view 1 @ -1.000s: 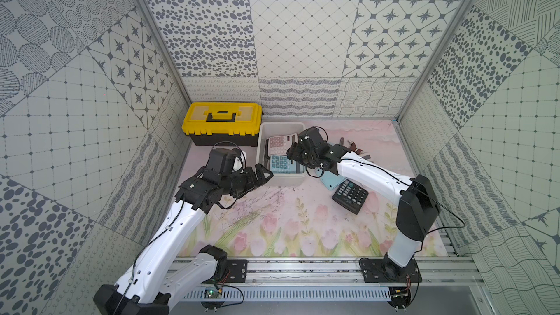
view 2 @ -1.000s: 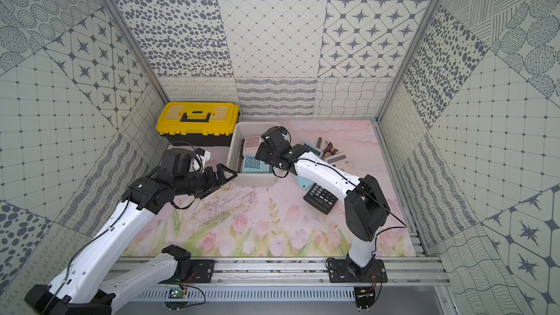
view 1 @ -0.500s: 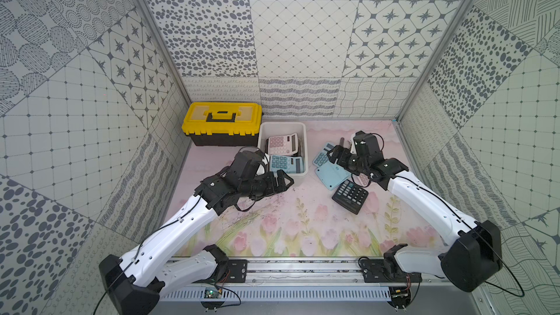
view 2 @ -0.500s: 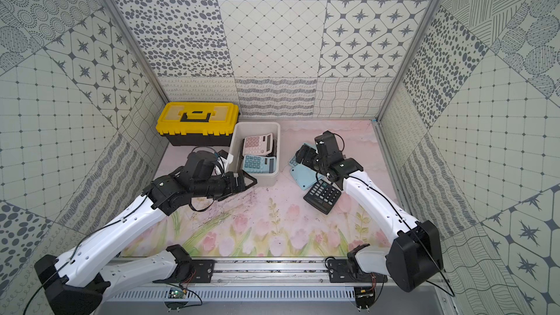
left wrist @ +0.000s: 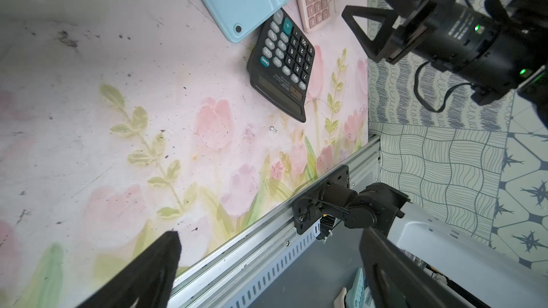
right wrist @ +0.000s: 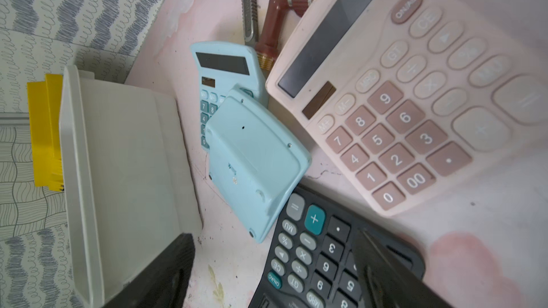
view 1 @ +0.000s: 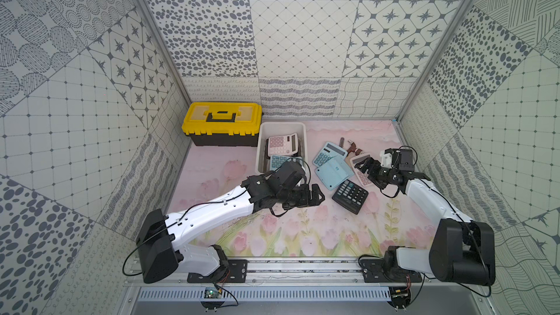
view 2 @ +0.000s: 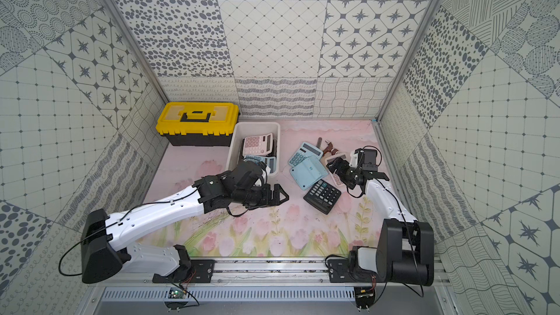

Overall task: Put the calculator in the storage box
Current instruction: Adjust the calculator at the center of the board.

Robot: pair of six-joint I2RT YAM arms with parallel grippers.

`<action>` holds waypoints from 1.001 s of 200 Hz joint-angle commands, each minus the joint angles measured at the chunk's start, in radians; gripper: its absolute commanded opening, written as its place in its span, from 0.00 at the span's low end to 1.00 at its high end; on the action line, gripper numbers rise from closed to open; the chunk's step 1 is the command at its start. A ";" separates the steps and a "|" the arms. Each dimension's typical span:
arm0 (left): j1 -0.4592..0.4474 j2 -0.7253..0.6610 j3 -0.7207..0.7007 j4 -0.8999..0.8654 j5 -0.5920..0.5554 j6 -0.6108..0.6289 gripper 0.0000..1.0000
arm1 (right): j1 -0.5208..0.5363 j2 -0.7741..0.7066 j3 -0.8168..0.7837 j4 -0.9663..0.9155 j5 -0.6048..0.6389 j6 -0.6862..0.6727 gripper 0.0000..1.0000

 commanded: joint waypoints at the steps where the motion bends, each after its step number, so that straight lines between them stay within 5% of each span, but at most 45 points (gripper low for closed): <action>1: -0.024 0.102 0.023 0.122 -0.010 -0.034 1.00 | -0.034 0.081 -0.006 0.135 -0.103 -0.031 0.88; 97: -0.034 0.264 0.041 0.155 0.019 -0.031 1.00 | -0.056 0.247 -0.062 0.245 -0.216 -0.017 0.85; 200: -0.033 0.242 0.037 0.103 -0.015 0.000 1.00 | -0.005 0.106 -0.214 0.175 -0.234 -0.007 0.84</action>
